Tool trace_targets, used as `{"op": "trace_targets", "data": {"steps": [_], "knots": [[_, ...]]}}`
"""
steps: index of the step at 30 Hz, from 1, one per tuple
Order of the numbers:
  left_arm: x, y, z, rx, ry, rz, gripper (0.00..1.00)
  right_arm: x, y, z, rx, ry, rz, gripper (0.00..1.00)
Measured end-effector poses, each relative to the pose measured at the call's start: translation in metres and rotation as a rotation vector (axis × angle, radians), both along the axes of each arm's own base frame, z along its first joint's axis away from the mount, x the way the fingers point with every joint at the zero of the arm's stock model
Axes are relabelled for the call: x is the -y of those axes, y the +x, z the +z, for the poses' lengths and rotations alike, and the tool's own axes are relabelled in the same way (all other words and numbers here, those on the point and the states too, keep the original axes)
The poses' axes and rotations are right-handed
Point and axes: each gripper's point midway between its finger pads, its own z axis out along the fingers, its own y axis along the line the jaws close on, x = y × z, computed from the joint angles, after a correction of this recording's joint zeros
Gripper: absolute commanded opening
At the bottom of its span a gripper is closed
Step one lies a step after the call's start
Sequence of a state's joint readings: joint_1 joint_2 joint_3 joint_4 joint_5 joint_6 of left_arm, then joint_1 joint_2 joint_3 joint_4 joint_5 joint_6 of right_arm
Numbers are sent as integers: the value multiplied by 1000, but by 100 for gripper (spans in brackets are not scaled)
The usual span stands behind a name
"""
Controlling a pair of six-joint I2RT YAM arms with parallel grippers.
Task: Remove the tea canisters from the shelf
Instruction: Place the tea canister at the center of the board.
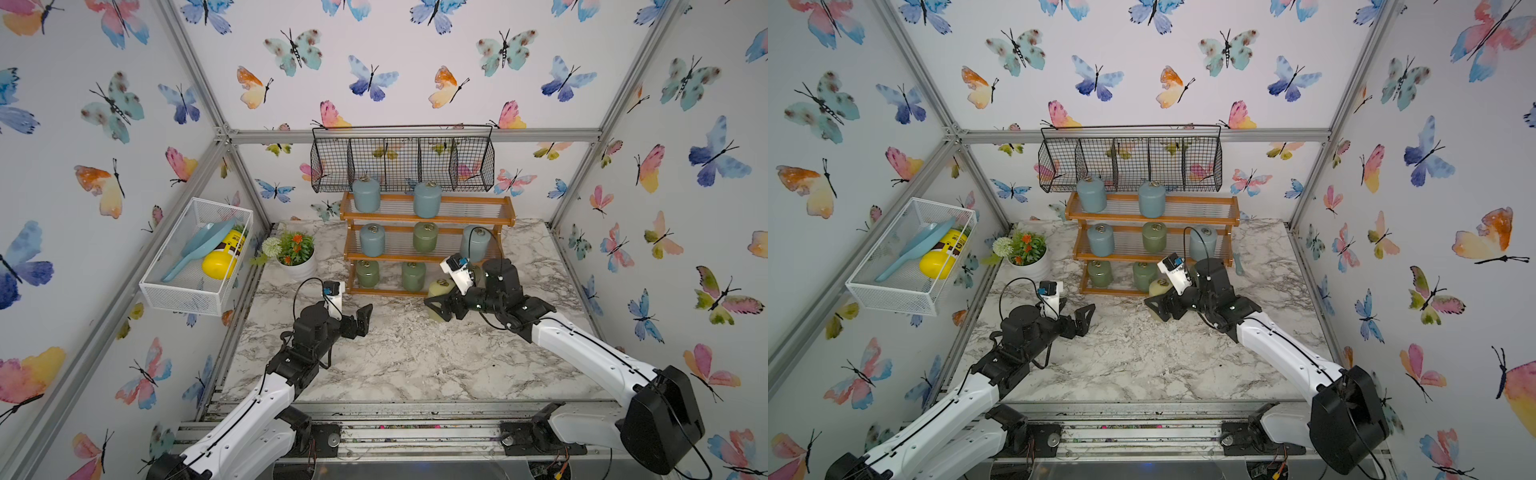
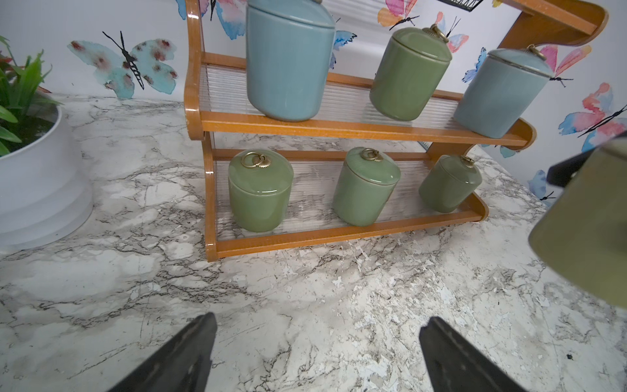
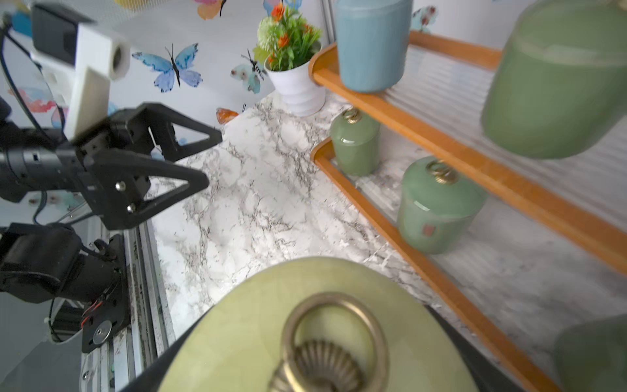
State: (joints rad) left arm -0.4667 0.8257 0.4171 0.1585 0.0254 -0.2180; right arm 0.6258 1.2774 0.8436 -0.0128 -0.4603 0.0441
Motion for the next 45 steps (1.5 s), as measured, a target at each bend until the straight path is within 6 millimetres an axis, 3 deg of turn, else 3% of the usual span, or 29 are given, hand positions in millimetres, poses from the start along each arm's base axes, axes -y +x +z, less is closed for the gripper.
{"op": "trace_targets", "data": {"steps": [8, 15, 22, 35, 45], "knots": [[1, 0, -2, -11, -8, 2, 99, -29, -58, -61, -25, -37, 89, 64], [0, -2, -14, -39, -19, 5, 98, -46, -92, -98, -25, -80, 114, 64], [0, -3, -21, -56, -16, 4, 98, -56, -91, -109, 39, -105, 74, 64], [2, 0, -28, -68, -1, 1, 98, -51, -84, -137, 46, -157, 21, 65], [3, 2, -30, -69, 5, -1, 98, -52, -82, -140, 50, -156, 5, 70]]}}
